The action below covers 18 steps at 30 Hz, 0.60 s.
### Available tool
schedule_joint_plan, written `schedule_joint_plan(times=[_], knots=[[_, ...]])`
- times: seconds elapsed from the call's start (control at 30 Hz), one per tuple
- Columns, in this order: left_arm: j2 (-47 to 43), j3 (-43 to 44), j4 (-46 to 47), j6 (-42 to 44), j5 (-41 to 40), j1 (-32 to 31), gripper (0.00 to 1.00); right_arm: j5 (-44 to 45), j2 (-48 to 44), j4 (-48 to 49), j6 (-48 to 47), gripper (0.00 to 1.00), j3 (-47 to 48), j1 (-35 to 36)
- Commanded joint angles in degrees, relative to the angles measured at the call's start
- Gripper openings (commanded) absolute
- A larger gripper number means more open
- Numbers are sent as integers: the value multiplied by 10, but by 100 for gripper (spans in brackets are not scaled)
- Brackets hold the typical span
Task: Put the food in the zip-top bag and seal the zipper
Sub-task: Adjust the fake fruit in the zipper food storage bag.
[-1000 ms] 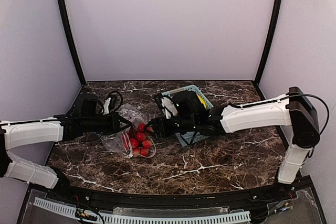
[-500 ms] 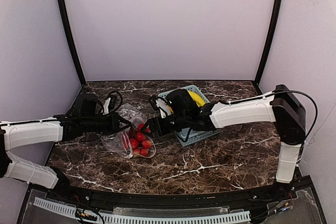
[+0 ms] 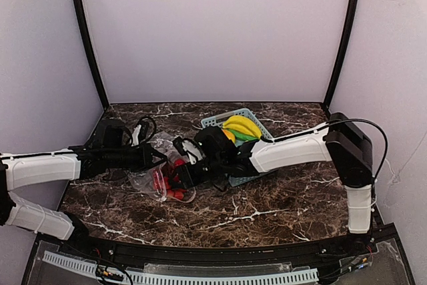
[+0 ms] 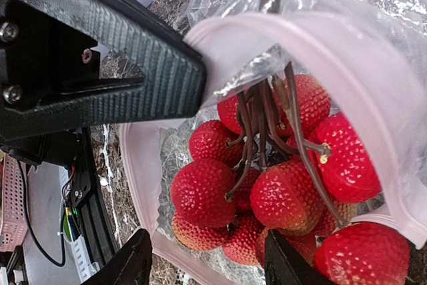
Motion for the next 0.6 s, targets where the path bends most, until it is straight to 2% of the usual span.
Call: schedule_joint_plan(times=[0.0, 0.23, 0.57], knots=[[-5, 6, -9, 6, 6, 3, 1, -4, 20, 8, 11, 56, 25, 11], [-11, 7, -16, 9, 1, 3, 1, 25, 1, 10, 14, 57, 11, 12], [-23, 10, -35, 23, -7, 4, 1, 109, -111, 1, 38, 61, -113, 14]])
